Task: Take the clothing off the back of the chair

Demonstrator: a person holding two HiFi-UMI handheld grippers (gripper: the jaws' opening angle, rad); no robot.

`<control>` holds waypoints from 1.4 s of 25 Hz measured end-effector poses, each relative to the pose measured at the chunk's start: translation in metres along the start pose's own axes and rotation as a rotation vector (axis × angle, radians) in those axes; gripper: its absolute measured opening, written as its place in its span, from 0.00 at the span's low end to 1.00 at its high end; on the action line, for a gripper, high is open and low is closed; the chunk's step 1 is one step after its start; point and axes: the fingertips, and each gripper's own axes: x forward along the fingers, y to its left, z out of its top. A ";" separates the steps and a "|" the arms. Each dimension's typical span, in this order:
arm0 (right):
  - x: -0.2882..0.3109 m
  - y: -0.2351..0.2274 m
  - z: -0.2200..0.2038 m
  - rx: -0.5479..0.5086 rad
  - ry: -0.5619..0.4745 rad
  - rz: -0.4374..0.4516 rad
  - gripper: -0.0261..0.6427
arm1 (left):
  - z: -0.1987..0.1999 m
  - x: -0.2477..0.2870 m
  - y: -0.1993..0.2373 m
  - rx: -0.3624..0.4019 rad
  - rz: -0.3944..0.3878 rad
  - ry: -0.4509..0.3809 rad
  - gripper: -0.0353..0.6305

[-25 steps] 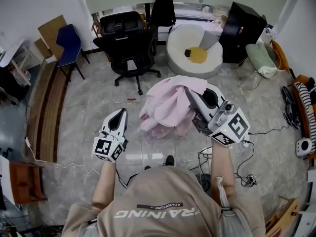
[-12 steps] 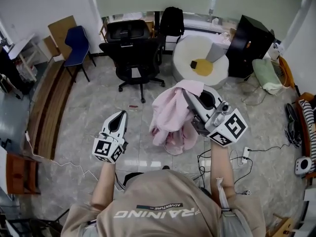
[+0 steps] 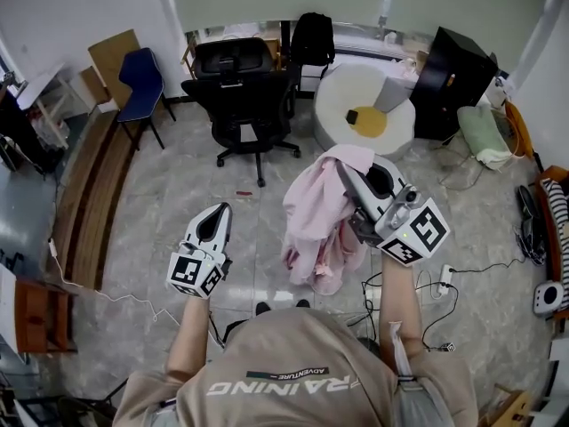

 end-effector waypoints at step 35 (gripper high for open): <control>0.037 0.001 -0.025 0.002 0.039 -0.044 0.10 | -0.002 0.010 0.052 -0.033 -0.018 -0.011 0.08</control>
